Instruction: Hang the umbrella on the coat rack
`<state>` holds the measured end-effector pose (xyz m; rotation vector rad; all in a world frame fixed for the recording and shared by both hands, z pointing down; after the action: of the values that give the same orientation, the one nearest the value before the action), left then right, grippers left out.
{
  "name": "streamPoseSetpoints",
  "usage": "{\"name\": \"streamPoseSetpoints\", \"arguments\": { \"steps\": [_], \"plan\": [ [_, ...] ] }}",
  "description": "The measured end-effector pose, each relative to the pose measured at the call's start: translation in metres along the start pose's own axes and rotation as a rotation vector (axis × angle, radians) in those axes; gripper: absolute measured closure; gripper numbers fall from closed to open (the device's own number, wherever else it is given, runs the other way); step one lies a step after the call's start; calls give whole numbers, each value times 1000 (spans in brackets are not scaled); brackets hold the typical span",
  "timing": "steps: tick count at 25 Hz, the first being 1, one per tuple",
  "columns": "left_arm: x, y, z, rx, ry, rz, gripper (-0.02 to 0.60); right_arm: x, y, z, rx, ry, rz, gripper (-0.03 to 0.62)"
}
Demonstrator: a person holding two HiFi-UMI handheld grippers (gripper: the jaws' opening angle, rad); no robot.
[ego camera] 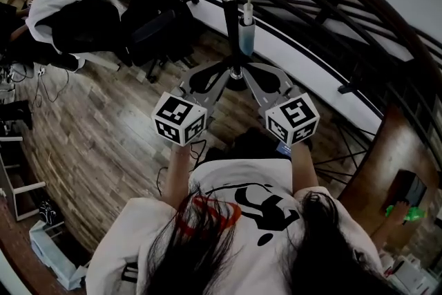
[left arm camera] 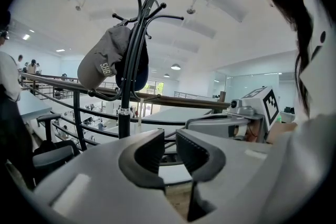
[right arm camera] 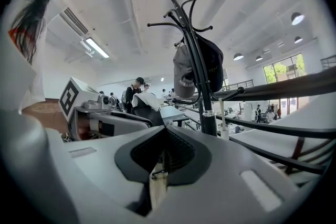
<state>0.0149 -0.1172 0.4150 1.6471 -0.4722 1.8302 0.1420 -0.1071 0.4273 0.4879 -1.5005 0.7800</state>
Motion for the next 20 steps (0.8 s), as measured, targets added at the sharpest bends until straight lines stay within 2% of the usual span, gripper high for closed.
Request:
{"name": "streamPoseSetpoints", "arguments": {
  "steps": [8,14,20],
  "plan": [
    [10,-5,-86,-4,-8,-3,515,8,86,-4,12,-3,-3,572],
    [20,1,-138,27,-4,-12,515,20,143,10,25,12,-3,572],
    [33,18,-168,37,12,-23,515,35,176,25,41,28,6,572]
  ]
}}
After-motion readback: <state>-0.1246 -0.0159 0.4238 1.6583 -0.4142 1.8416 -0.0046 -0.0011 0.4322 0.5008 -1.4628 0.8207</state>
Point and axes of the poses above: the fingertips, and each gripper's own axes: z forward along the fingers, y to its left, x out of its underside, the point moved 6 cm from there along -z, backward along the fingers, and after that the axes turned 7 degrees about -y, right-handed, at the moved point
